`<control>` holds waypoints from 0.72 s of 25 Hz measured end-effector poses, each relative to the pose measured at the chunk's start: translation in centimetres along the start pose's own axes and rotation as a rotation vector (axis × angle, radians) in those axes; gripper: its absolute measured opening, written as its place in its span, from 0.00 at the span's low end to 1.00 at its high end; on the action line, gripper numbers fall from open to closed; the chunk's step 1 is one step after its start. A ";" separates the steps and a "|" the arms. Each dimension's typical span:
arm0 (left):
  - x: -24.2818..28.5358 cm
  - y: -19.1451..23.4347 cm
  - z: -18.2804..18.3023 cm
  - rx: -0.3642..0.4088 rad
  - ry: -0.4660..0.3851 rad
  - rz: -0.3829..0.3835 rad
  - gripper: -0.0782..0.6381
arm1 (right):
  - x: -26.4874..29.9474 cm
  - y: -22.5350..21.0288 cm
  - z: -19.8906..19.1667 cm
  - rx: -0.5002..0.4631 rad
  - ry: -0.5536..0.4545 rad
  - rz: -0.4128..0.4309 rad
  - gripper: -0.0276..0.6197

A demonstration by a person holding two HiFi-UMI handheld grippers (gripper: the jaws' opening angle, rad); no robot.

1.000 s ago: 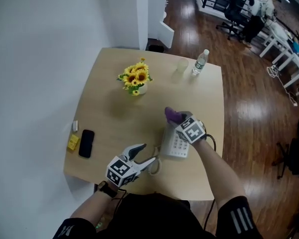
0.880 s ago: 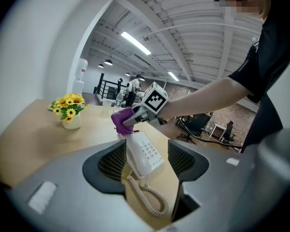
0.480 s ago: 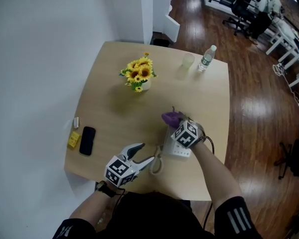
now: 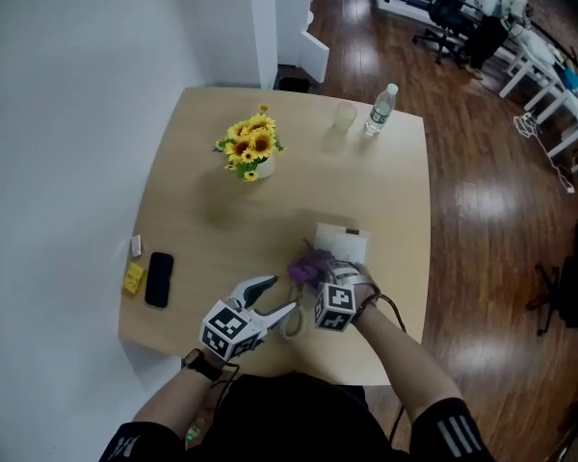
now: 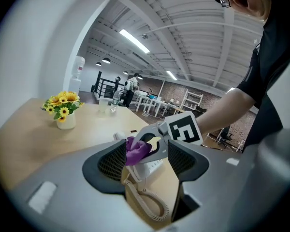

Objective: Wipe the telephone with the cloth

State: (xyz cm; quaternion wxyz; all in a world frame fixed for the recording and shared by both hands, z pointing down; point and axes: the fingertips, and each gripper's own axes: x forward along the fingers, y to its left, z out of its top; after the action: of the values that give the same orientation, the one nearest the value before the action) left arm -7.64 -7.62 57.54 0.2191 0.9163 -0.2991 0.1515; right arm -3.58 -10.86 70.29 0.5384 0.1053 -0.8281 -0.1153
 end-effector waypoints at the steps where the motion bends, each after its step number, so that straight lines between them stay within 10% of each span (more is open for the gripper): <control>1: 0.1 -0.1 -0.1 0.001 0.002 -0.002 0.48 | 0.1 0.9 0.1 -0.011 0.000 0.012 0.25; 12: -0.2 -0.7 -0.3 0.009 0.015 0.002 0.48 | 0.5 9.6 -0.3 0.017 -0.036 0.221 0.25; 18: -0.1 -0.9 -0.6 0.011 0.019 -0.001 0.48 | -4.2 -4.3 0.2 0.291 -0.181 -0.032 0.25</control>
State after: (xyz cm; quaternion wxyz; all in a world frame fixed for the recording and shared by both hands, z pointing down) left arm -7.29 -6.62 57.70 0.2170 0.9162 -0.2957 0.1616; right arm -1.86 -13.71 65.20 0.4389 0.1844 -0.8793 -0.0116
